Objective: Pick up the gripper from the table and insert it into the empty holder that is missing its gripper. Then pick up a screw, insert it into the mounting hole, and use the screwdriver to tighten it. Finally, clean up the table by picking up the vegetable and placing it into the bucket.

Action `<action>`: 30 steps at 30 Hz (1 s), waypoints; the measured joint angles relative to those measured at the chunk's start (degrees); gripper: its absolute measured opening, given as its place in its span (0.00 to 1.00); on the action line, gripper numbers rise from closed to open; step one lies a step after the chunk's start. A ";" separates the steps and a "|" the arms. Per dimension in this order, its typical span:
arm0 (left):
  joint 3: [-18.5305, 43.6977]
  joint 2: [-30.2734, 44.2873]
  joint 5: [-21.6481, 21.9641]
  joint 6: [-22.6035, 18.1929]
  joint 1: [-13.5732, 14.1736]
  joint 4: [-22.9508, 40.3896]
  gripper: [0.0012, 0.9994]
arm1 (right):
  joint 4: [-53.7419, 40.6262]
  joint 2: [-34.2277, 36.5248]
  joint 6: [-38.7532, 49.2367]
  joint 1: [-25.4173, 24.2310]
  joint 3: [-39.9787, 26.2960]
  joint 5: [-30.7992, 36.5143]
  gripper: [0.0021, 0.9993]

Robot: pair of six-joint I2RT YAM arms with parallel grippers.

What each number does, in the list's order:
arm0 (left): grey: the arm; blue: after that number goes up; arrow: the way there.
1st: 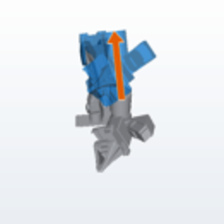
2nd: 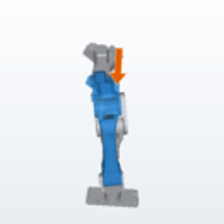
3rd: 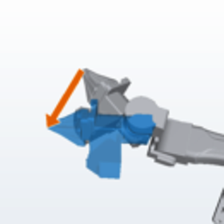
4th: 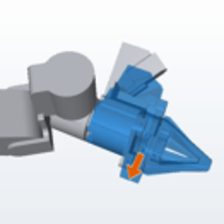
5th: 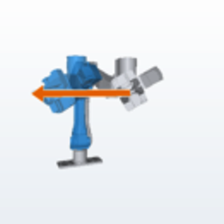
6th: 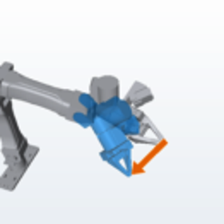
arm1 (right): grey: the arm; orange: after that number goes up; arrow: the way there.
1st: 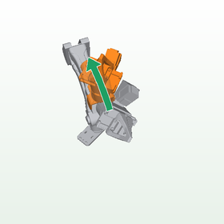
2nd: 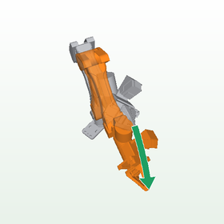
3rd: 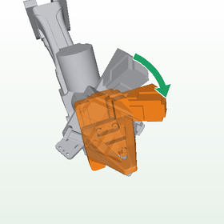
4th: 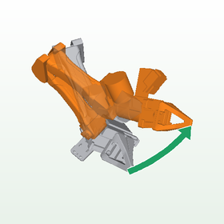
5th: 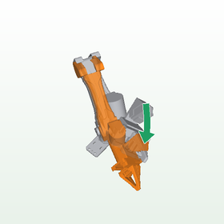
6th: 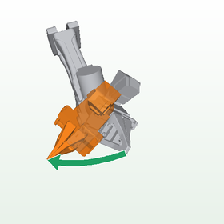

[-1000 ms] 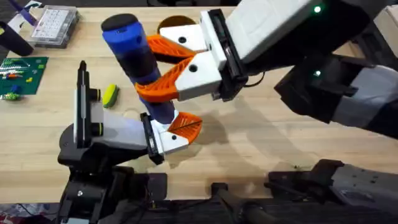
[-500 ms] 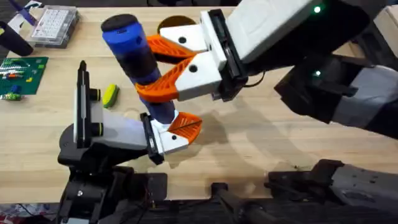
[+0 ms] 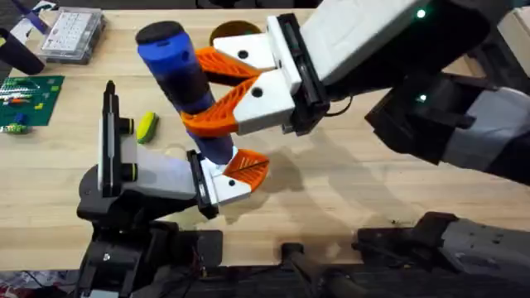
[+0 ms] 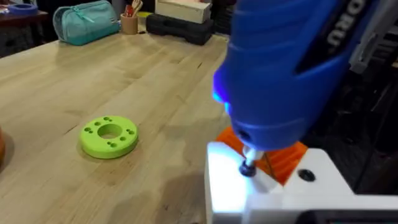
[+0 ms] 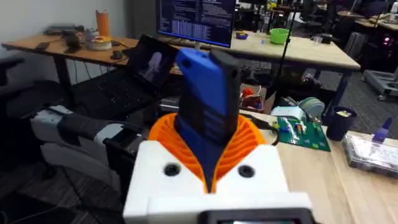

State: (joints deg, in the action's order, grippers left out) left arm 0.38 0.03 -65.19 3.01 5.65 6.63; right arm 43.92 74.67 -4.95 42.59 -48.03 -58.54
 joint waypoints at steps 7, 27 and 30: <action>0.00 0.00 0.00 0.00 0.00 0.00 0.02 | -0.01 -0.01 0.15 0.00 0.00 0.00 0.02; 0.00 0.00 -0.05 0.01 0.00 0.00 0.02 | -0.90 -0.01 0.31 0.00 0.00 0.00 0.02; 0.00 0.00 -0.15 0.01 0.00 0.00 0.02 | -0.93 -0.01 0.33 0.00 0.00 0.00 0.02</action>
State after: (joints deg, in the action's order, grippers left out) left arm 0.38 0.03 -65.34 3.01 5.65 6.63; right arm 42.99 74.65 -4.62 42.59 -48.03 -58.54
